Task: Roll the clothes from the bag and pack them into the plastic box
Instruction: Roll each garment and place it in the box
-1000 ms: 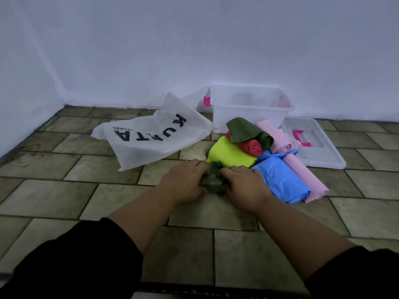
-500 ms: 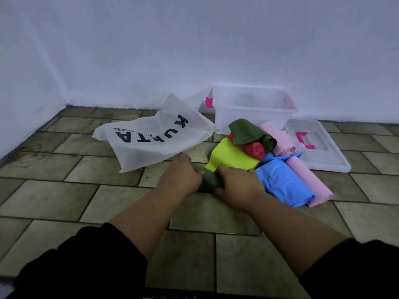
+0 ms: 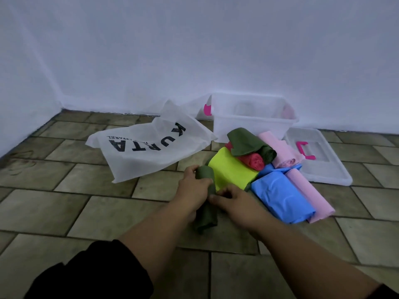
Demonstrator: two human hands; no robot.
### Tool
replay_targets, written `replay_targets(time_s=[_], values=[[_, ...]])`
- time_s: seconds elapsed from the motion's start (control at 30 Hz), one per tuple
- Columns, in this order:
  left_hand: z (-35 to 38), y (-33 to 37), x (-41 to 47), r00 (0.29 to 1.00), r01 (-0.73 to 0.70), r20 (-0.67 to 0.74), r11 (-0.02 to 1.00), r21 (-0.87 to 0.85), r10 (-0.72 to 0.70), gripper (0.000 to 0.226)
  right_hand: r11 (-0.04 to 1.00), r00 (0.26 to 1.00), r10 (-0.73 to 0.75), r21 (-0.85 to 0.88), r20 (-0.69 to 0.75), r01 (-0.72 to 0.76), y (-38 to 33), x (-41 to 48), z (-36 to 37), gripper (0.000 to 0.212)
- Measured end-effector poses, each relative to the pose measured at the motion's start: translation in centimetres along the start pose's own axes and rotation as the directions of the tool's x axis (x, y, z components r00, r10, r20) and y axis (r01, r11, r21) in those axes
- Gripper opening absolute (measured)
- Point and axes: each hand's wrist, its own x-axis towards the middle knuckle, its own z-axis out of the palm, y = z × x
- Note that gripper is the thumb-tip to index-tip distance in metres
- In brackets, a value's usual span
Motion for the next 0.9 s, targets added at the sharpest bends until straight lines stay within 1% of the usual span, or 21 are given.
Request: replay_targets(time_s=[0.03, 0.07, 0.13, 0.17, 0.2, 0.3, 0.37, 0.43, 0.47, 0.5, 0.53, 0.57, 0.6, 0.63, 0.67, 0.73, 0.77, 0.8, 0.83, 0.87, 0.9], values=[[0.1, 0.3, 0.1, 0.999, 0.031, 0.018, 0.998, -0.062, -0.03, 0.052, 0.994, 1.0, 0.029, 0.105, 0.01, -0.03, -0.1, 0.1, -0.5, 0.034], [0.3, 0.9, 0.2, 0.998, 0.061, 0.043, 0.989, -0.135, -0.056, 0.049, 0.966, 0.997, 0.06, 0.248, 0.045, -0.07, -0.4, 0.3, -1.0, 0.032], [0.9, 2.5, 0.5, 0.995, 0.077, 0.08, 0.964, -0.255, -0.059, 0.044, 0.836, 0.984, 0.067, 0.529, 0.165, -0.146, -1.4, 1.0, -1.9, 0.021], [1.2, 3.4, 0.8, 0.997, 0.052, 0.074, 0.961, -0.272, -0.033, 0.043, 0.785, 0.979, 0.046, 0.6, 0.197, -0.157, -2.1, 1.4, -2.6, 0.017], [1.4, 4.5, 1.3, 0.998, 0.009, 0.056, 0.966, -0.257, 0.006, 0.044, 0.766, 0.981, 0.026, 0.627, 0.193, -0.143, -2.8, 2.0, -3.4, 0.013], [1.9, 8.6, 3.5, 0.983, -0.172, 0.041, 0.976, -0.138, 0.179, 0.048, 0.751, 0.99, -0.03, 0.657, 0.135, -0.067, -5.5, 4.5, -6.7, 0.012], [2.1, 12.0, 5.7, 0.949, -0.311, 0.06, 0.95, 0.023, 0.31, 0.05, 0.741, 0.991, -0.055, 0.671, 0.119, -0.039, -7.3, 6.7, -9.4, 0.016], [2.3, 15.3, 8.2, 0.91, -0.412, 0.059, 0.874, 0.259, 0.411, 0.054, 0.747, 0.994, -0.041, 0.664, 0.1, -0.036, -8.7, 9.3, -11.9, 0.02], [2.4, 16.5, 9.5, 0.901, -0.415, 0.054, 0.82, 0.395, 0.431, 0.056, 0.752, 0.997, -0.021, 0.659, 0.078, -0.035, -9.2, 10.8, -13.1, 0.025], [2.6, 17.3, 10.9, 0.902, -0.384, 0.049, 0.748, 0.541, 0.428, 0.057, 0.755, 0.999, 0.004, 0.656, 0.036, -0.026, -9.7, 12.3, -14.3, 0.028], [2.7, 17.7, 12.1, 0.914, -0.33, 0.053, 0.661, 0.674, 0.402, 0.058, 0.758, 0.999, 0.026, 0.653, -0.03, 0.0, -10.1, 13.9, -15.4, 0.03], [2.9, 17.8, 13.1, 0.932, -0.279, 0.072, 0.576, 0.769, 0.357, 0.058, 0.771, 0.993, 0.047, 0.636, -0.106, 0.032, -10.5, 15.5, -16.3, 0.032], [3.1, 17.8, 13.9, 0.946, -0.26, 0.112, 0.502, 0.825, 0.306, 0.058, 0.799, 0.981, 0.069, 0.598, -0.181, 0.055, -10.8, 17.2, -17.1, 0.033], [3.4, 17.8, 14.4, 0.951, -0.275, 0.173, 0.442, 0.854, 0.258, 0.056, 0.841, 0.968, 0.086, 0.538, -0.236, 0.057, -10.9, 18.7, -17.6, 0.036], [3.6, 17.8, 14.8, 0.948, -0.302, 0.229, 0.403, 0.864, 0.22, 0.052, 0.889, 0.959, 0.098, 0.456, -0.264, 0.034, -10.9, 20.1, -17.8, 0.037], [3.9, 17.7, 15.5, 0.94, -0.334, 0.276, 0.373, 0.866, 0.202, 0.048, 0.969, 0.965, 0.112, 0.242, -0.236, -0.053, -10.8, 22.3, -17.2, 0.032], [4.0, 17.5, 15.9, 0.942, -0.327, 0.265, 0.387, 0.862, 0.206, 0.048, 0.992, 0.971, 0.111, 0.081, -0.213, -0.095, -10.7, 23.3, -16.5, 0.025], [4.1, 17.4, 16.3, 0.947, -0.309, 0.241, 0.408, 0.859, 0.211, 0.048, 0.985, 0.976, 0.1, -0.12, -0.194, -0.125, -10.6, 24.1, -15.7, 0.02], [4.2, 17.1, 16.7, 0.954, -0.285, 0.21, 0.427, 0.858, 0.214, 0.048, 0.938, 0.982, 0.073, -0.324, -0.175, -0.127, -10.6, 24.8, -14.9, 0.02], [4.4, 16.9, 17.0, 0.959, -0.262, 0.183, 0.437, 0.861, 0.214, 0.048, 0.864, 0.989, 0.031, -0.493, -0.142, -0.097, -10.8, 25.5, -14.1, 0.019], [4.5, 16.7, 17.3, 0.964, -0.243, 0.164, 0.437, 0.866, 0.211, 0.048, 0.8, 0.995, 0.009, -0.596, -0.097, -0.065, -11.0, 26.0, -13.4, 0.018]])
